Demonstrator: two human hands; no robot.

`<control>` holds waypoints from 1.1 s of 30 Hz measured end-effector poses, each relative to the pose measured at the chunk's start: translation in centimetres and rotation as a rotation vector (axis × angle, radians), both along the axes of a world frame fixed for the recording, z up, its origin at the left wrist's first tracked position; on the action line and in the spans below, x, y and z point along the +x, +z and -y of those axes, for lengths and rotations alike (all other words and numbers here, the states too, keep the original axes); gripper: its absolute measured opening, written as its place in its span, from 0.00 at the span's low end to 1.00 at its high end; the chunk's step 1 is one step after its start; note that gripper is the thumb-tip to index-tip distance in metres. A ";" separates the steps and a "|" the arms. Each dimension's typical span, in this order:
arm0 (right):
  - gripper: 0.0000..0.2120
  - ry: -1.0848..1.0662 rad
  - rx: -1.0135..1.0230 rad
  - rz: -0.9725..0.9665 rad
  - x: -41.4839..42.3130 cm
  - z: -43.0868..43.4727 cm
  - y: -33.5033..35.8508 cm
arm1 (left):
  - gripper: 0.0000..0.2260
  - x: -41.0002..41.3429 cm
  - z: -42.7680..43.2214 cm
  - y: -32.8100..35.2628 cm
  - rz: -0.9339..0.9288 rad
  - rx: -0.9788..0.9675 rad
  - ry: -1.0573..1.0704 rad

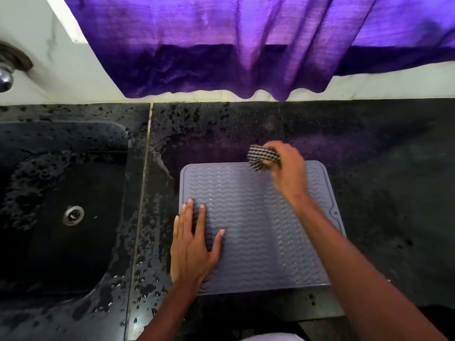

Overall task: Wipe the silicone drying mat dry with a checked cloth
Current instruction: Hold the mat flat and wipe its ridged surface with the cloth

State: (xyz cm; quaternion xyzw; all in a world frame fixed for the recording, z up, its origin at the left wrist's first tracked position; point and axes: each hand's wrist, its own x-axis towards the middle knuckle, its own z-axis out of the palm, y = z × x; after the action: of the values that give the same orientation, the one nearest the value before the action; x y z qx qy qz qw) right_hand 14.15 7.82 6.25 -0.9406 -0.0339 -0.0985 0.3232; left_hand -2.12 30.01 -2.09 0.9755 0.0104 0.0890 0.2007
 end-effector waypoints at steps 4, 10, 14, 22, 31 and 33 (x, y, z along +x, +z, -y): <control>0.20 -0.091 -0.143 -0.075 0.4 5.0 -2.2 | 0.33 0.1 0.0 0.0 0.010 0.015 -0.006; 0.23 -0.043 -0.164 -0.039 0.2 5.6 -4.7 | 0.35 0.1 -0.1 0.3 -0.059 0.063 -0.008; 0.25 -0.004 -0.122 -0.035 0.8 5.8 -5.4 | 0.36 0.2 0.0 0.5 -0.125 0.130 -0.029; 0.24 0.138 -0.034 -0.022 1.4 0.0 -4.9 | 0.36 0.4 0.1 0.9 -0.170 0.152 -0.034; 0.22 0.357 -0.018 -0.083 1.1 -11.4 -3.6 | 0.37 0.4 0.1 0.9 -0.164 0.137 -0.034; 0.21 0.403 0.060 -0.088 1.2 -11.5 -3.1 | 0.36 0.4 0.1 0.8 -0.154 0.122 -0.032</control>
State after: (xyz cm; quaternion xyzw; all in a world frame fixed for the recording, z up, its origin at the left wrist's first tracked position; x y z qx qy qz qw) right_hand 15.33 19.37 3.13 -0.9081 -0.2043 0.0086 0.3653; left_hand -1.71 29.94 -1.28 0.9899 0.0049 0.0112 0.1411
